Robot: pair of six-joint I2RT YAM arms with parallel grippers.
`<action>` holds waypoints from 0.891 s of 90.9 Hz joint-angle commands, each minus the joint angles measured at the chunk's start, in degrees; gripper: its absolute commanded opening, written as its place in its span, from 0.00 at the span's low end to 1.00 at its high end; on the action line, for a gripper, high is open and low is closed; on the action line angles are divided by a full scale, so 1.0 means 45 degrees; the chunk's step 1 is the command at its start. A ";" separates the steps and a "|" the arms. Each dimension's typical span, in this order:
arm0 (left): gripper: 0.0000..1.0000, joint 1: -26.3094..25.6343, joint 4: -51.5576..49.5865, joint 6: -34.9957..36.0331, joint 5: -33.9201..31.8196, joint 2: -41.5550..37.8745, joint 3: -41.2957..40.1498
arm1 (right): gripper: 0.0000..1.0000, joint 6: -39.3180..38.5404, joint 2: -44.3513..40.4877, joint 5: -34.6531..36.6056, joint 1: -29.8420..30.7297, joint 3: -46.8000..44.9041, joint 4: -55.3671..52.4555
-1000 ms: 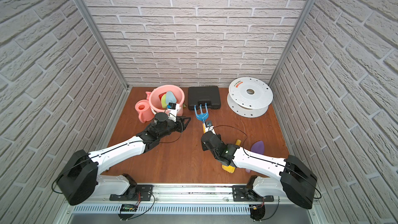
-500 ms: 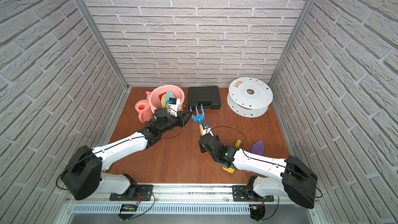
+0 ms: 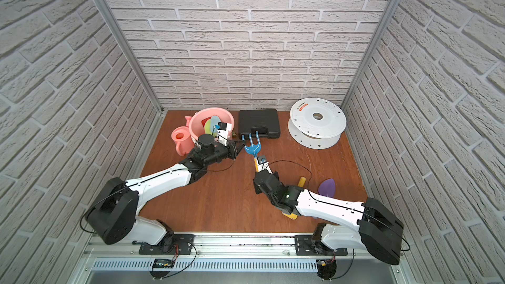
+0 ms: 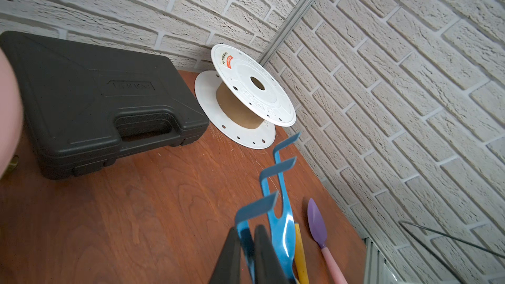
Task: Organize the gardening tools
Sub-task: Pick up the gardening tool from the center of the board, then place the gardening tool in the container.
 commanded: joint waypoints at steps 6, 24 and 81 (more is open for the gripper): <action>0.00 -0.0001 0.0443 0.0261 0.0483 0.0251 0.0359 | 0.03 -0.0267 -0.0249 0.0062 0.0186 -0.0078 0.0918; 0.00 0.0063 -0.0389 0.0882 0.0315 -0.0115 0.0716 | 0.19 -0.0188 -0.0203 0.0257 0.0180 -0.0025 0.0814; 0.00 0.1971 -0.4626 0.3979 -0.1998 -0.3285 0.3286 | 1.00 0.0325 -0.2351 0.0194 0.0190 -0.0479 0.0135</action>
